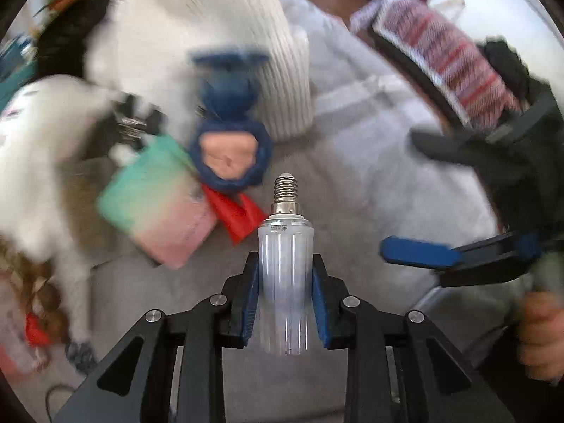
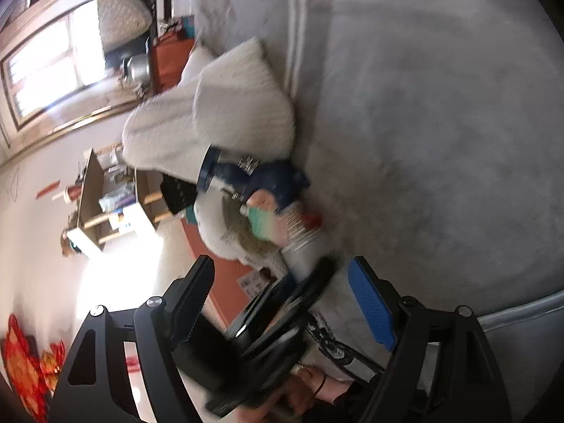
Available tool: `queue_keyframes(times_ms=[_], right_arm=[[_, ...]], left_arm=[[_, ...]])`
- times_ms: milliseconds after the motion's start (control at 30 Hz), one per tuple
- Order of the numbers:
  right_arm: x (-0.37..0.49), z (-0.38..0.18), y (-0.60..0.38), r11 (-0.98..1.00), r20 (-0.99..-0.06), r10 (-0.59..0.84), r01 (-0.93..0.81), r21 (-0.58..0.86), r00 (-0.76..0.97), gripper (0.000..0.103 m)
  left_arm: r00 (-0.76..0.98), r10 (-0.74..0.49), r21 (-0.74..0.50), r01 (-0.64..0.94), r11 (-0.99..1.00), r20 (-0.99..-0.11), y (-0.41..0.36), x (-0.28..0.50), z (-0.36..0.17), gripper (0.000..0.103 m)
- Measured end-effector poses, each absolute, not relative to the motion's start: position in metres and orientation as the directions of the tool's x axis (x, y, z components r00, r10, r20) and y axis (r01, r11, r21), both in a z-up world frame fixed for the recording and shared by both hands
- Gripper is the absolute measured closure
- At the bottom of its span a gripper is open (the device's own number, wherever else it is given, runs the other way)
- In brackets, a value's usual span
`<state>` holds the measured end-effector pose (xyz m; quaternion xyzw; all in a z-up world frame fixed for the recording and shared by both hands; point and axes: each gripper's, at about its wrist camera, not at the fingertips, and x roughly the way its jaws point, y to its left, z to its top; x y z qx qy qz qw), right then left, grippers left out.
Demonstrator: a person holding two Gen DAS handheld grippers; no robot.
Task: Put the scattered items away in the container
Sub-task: 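Carry the LED bulb over the pink box and open the left gripper, then grasp the blue doll toy with the right gripper and drop it into the box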
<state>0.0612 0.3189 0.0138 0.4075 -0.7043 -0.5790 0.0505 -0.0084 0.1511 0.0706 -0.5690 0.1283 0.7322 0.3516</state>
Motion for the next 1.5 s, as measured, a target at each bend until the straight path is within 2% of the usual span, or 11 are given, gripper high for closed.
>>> queue_keyframes(times_ms=[233,433,467,500,567,633,800,933,1100,1333,1500], right_arm=[[0.061,0.017,0.315,-0.035,-0.414,-0.636,-0.511,0.859,-0.651,0.024],[0.060,0.017,0.308,-0.062,-0.429,-0.646,-0.517,0.854,-0.631,0.024],[0.060,0.017,0.307,-0.068,-0.431,-0.647,-0.516,0.854,-0.629,0.024],[0.060,0.017,0.306,-0.074,-0.433,-0.648,-0.514,0.854,-0.627,0.024],[0.060,0.019,0.305,-0.086,-0.438,-0.646,-0.511,0.855,-0.625,0.024],[0.059,0.022,0.304,-0.112,-0.451,-0.640,-0.505,0.856,-0.622,0.024],[0.046,0.039,0.293,-0.256,-0.504,-0.619,-0.452,0.855,-0.602,0.024],[0.026,0.049,0.275,-0.398,-0.562,-0.609,-0.398,0.827,-0.560,0.041],[-0.005,0.063,0.271,-0.571,-0.661,-0.490,-0.364,0.736,-0.568,0.042],[-0.063,0.063,0.261,-0.729,-0.718,-0.390,-0.284,0.623,-0.576,0.042],[-0.068,0.053,0.261,-0.722,-0.712,-0.373,-0.296,0.626,-0.595,0.068]], left_arm=[[-0.361,0.452,-0.276,-0.445,-0.852,-0.816,0.034,-0.015,0.208,0.079],[-0.683,0.287,-0.195,-0.211,-0.958,-0.671,-0.092,-0.038,0.308,0.079],[-0.714,0.235,-0.184,-0.150,-0.971,-0.659,-0.109,-0.045,0.315,0.076],[-0.727,0.185,-0.175,-0.091,-0.980,-0.661,-0.125,-0.052,0.317,0.055],[-0.713,0.070,-0.128,0.028,-0.991,-0.698,-0.148,-0.061,0.309,0.014],[-0.684,0.037,-0.114,0.068,-0.991,-0.728,-0.161,-0.059,0.295,0.013],[-0.603,0.207,-0.252,-0.011,-0.968,-0.770,-0.131,0.000,0.248,0.013],[-0.434,0.383,-0.373,-0.111,-0.921,-0.816,-0.083,0.054,0.171,0.013],[-0.193,0.422,-0.409,-0.102,-0.907,-0.886,-0.054,0.080,0.074,0.013],[-0.209,0.437,-0.427,-0.091,-0.899,-0.875,-0.046,0.076,0.067,0.013],[-0.177,0.437,-0.434,-0.059,-0.899,-0.882,-0.043,0.069,0.056,0.013]])
